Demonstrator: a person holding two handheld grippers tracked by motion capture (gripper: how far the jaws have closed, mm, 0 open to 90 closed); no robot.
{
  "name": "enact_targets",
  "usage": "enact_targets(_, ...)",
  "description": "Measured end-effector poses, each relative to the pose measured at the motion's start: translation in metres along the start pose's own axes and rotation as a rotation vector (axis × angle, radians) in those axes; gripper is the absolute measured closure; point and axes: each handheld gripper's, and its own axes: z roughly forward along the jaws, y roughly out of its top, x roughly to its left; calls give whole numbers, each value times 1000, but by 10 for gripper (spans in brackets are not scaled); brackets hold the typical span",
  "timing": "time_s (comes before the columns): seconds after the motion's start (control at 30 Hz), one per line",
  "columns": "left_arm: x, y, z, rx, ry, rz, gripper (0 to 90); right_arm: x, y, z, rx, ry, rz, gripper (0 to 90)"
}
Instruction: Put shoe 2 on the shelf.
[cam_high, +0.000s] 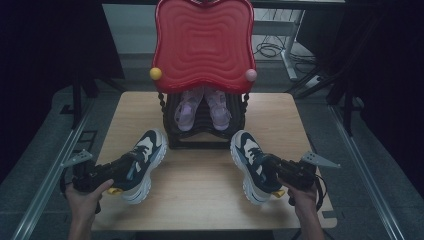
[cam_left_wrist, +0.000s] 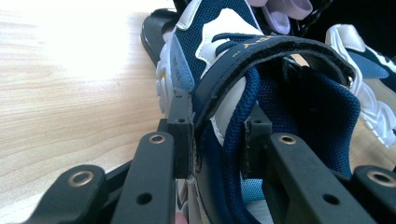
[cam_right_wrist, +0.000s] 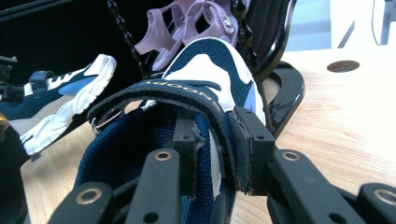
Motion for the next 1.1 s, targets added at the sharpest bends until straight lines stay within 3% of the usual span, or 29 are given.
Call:
enact_targets(0.2,1,1,-3,-28,4,-11,712,-3,2,-4,-28,-23,15,721)
enact_targets(0.37,2,3,-5,-58,-59,-40,712,-6,5,-8,-69,-41,30,722)
enact_targets(0.77,4,14,-5,-84,-5,-25,712,-11,18,-14,-162,-90,40,721)
enact_targets(1.1,9,35,-1,-148,-39,-46,713,-17,28,-10,-204,-98,39,721)
